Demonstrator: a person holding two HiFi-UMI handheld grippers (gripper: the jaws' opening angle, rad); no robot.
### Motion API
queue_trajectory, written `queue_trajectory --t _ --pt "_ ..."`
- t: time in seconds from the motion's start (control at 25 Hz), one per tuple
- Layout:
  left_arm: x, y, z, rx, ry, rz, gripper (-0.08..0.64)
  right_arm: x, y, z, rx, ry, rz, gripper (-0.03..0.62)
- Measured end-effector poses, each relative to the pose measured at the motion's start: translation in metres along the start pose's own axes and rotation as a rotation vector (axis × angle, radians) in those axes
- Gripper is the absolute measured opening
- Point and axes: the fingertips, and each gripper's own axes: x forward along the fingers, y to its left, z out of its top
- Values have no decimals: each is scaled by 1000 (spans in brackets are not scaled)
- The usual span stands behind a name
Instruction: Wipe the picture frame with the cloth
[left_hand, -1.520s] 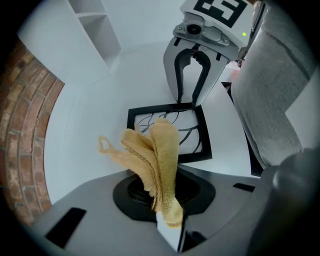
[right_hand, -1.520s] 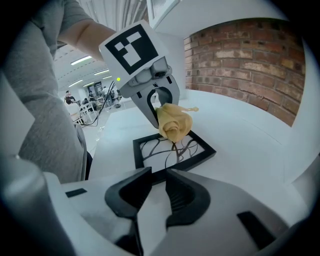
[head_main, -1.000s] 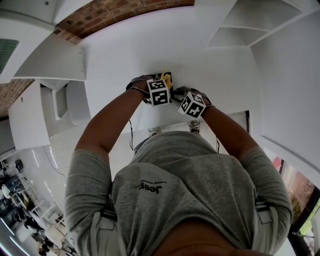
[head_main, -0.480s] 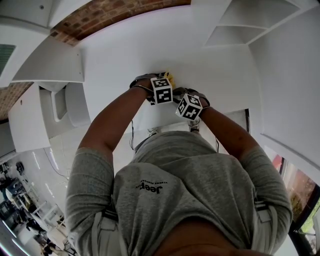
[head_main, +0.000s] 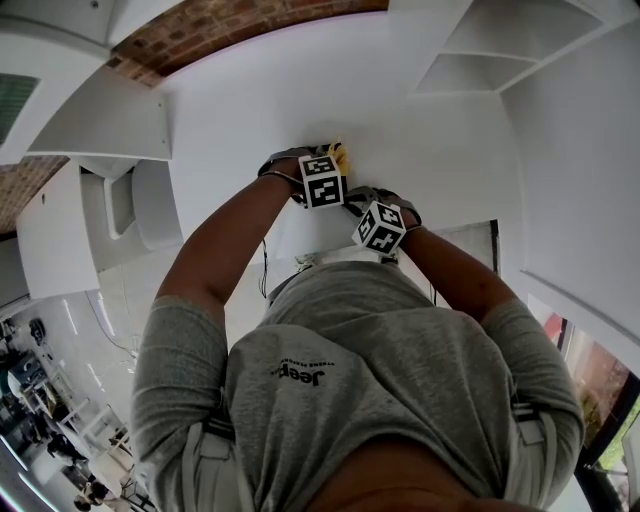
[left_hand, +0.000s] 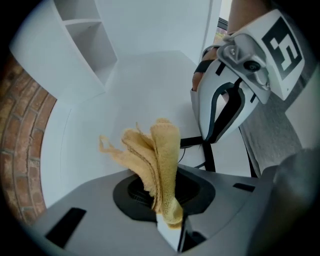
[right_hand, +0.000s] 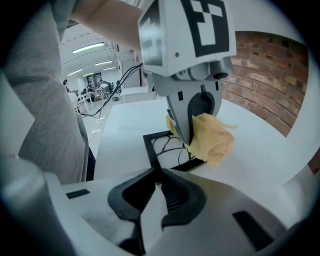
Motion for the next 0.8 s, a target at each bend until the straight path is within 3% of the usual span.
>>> queue_trajectory --t 0.16,0.44,0.8 --pt "-27 -7 -23 -23 -25 10 81 0 0 0 -10 16 21 46" --pt "-30 -45 -82 25 81 -7 81 -2 0 -2 -27 15 19 46" --pt "-7 -51 -72 34 106 -37 81 -1 0 0 -22 13 16 46"
